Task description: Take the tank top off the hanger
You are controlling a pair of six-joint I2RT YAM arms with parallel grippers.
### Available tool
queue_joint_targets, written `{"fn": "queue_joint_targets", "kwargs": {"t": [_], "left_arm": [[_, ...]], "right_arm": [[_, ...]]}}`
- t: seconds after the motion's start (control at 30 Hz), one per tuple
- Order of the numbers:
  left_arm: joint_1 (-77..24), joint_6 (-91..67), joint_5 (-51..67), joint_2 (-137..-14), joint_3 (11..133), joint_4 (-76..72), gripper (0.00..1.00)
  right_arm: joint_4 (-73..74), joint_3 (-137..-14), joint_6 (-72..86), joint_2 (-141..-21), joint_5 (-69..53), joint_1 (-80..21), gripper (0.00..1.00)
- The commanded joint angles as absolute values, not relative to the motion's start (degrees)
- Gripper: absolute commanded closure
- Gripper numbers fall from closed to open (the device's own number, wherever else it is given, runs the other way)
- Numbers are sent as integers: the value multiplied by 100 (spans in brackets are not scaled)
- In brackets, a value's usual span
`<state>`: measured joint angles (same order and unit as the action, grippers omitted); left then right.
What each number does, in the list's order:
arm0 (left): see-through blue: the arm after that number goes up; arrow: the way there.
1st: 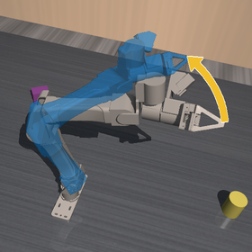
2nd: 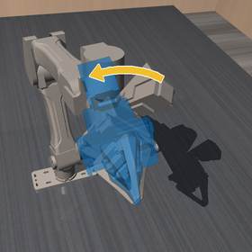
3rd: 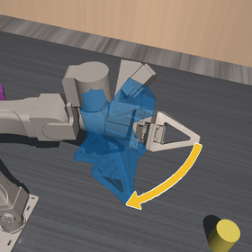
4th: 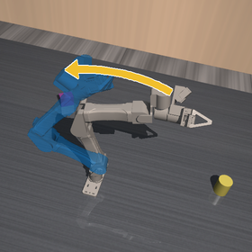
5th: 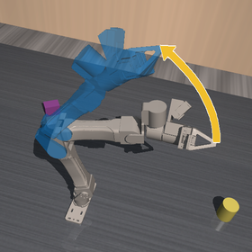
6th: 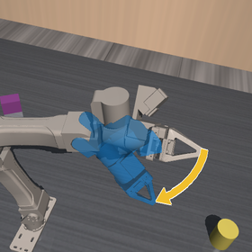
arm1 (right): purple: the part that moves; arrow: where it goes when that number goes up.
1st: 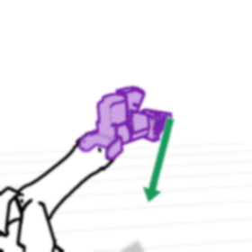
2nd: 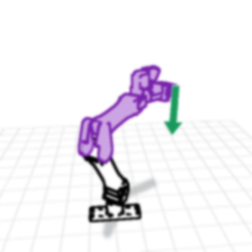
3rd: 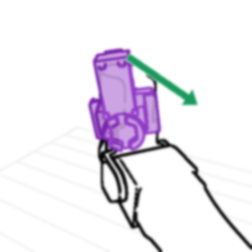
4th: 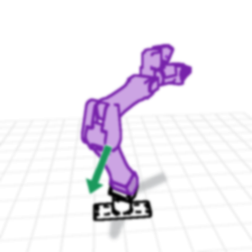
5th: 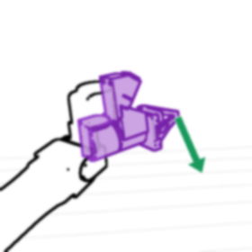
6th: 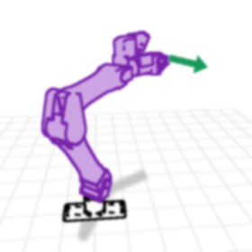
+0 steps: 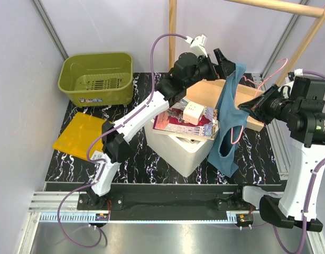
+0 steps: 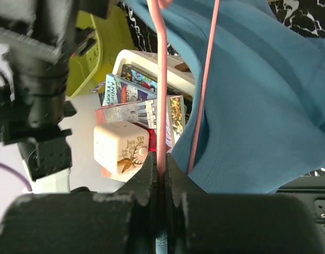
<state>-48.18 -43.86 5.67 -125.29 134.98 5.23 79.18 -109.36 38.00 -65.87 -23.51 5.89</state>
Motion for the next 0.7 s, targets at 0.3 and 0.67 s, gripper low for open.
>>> {"fn": "queue_joint_targets", "kwargs": {"t": [0.3, 0.67], "left_arm": [[-4412, -4597, 2232, -11242, 13570, 685, 1], [-4324, -5631, 2637, -11793, 13991, 545, 1]], "right_arm": [[8235, -11294, 3718, -6996, -2198, 562, 100], [8341, -11531, 3884, -6935, -2566, 562, 100]]}}
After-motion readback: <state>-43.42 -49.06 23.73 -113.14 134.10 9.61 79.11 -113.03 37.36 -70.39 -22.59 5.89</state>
